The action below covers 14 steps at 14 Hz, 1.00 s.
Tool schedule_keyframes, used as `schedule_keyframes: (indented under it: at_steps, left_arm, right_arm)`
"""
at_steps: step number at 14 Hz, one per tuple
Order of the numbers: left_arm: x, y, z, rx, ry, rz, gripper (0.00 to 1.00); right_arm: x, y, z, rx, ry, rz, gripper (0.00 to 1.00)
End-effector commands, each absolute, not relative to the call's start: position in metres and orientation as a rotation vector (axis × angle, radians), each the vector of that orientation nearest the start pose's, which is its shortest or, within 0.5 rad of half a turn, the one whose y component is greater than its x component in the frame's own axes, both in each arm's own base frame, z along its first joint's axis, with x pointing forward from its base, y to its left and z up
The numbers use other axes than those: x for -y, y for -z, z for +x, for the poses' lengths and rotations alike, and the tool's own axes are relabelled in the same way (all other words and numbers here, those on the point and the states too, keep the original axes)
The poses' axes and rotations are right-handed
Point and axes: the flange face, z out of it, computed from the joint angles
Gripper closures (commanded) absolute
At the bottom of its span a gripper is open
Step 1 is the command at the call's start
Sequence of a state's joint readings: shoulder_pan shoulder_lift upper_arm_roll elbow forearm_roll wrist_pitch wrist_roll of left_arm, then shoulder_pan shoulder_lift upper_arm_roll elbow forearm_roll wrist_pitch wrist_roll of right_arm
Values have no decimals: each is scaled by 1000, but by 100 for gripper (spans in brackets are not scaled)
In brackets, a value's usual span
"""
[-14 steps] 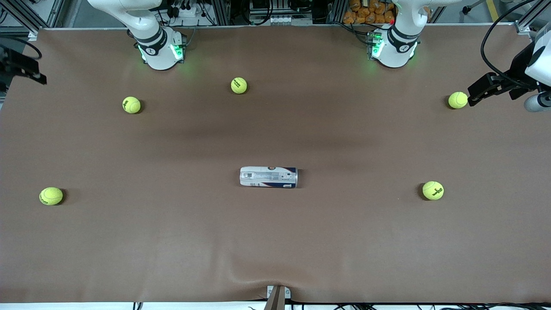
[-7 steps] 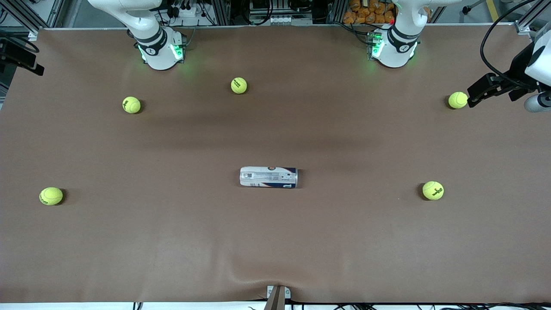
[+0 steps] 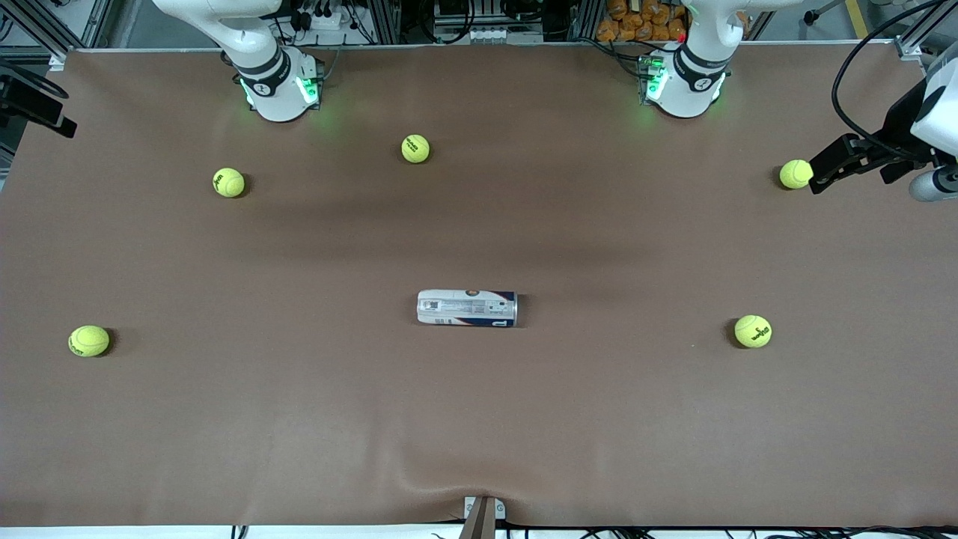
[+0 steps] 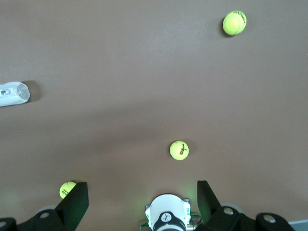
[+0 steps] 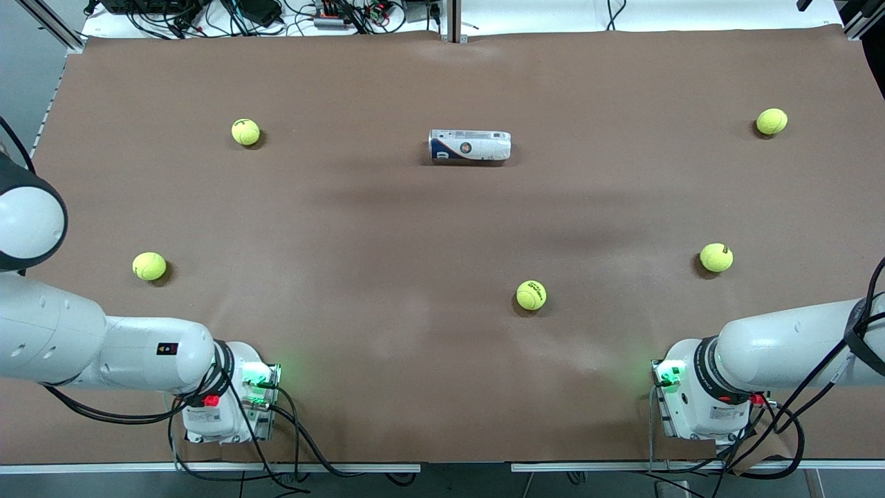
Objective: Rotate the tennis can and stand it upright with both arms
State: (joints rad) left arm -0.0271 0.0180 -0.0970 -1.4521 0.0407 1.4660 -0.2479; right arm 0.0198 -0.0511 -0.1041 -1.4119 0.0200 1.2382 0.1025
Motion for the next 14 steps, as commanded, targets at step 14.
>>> schedule_keyframes:
  at_steps: [14]
  left_arm:
    - [54, -671, 542, 252, 35, -3120, 0]
  right_arm:
    - [40, -675, 523, -268, -154, -3107, 0]
